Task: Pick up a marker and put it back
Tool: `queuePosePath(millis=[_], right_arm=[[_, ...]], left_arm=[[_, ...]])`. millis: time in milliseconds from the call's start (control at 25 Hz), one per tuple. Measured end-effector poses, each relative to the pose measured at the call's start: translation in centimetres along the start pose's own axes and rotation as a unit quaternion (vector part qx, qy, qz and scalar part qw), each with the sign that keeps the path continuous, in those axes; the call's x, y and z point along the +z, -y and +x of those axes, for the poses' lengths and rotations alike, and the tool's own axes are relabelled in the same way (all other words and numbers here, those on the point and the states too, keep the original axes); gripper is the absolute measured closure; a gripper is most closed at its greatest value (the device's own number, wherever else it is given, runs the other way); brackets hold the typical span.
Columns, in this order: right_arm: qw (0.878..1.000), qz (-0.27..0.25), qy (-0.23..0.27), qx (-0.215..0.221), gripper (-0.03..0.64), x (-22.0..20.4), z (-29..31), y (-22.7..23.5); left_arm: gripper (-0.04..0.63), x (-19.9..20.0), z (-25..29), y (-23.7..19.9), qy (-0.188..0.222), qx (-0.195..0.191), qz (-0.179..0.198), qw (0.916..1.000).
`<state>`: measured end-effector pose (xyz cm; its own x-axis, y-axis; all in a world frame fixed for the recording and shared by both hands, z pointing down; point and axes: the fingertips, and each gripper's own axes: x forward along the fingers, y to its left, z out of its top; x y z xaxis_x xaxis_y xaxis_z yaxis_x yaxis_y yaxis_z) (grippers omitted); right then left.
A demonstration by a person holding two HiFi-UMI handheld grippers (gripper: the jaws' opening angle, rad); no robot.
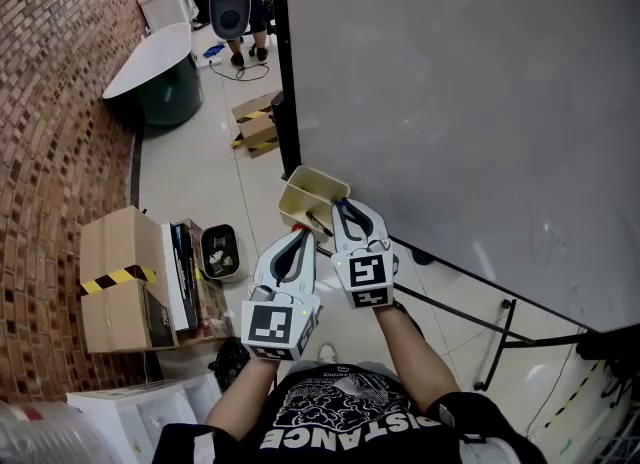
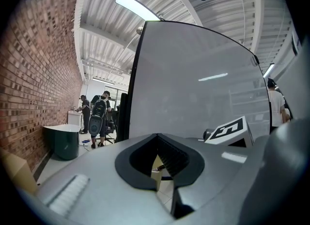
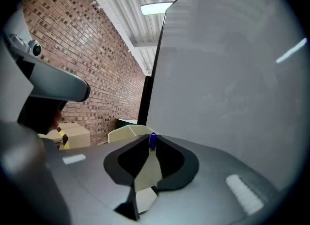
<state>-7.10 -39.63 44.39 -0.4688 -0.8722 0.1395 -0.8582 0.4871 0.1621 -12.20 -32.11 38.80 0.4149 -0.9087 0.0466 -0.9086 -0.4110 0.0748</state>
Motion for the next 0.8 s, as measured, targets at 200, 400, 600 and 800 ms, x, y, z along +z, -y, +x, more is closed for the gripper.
queuePosePath(millis=[200,400,600,800], right_arm=[[1.0,0.0,0.001,0.003,0.581,0.1,-0.4,0.1],[1.0,0.002,0.015,0.001,0.581,1.3,-1.6,0.1],[0.999,-0.003,0.033,-0.003,0.581,3.4,-4.0,0.1],[0.999,0.018,0.05,0.007,0.581,5.1,-6.9,-0.1]], left_arm=[[0.589,-0.3,0.0,0.1,0.001,0.003,0.0,1.0],[0.589,-0.2,-0.5,0.5,0.009,0.006,0.0,0.9999],[0.589,0.3,-1.4,1.4,0.007,0.012,-0.001,0.9999],[0.589,0.9,-2.5,2.9,0.013,0.016,0.001,0.9998]])
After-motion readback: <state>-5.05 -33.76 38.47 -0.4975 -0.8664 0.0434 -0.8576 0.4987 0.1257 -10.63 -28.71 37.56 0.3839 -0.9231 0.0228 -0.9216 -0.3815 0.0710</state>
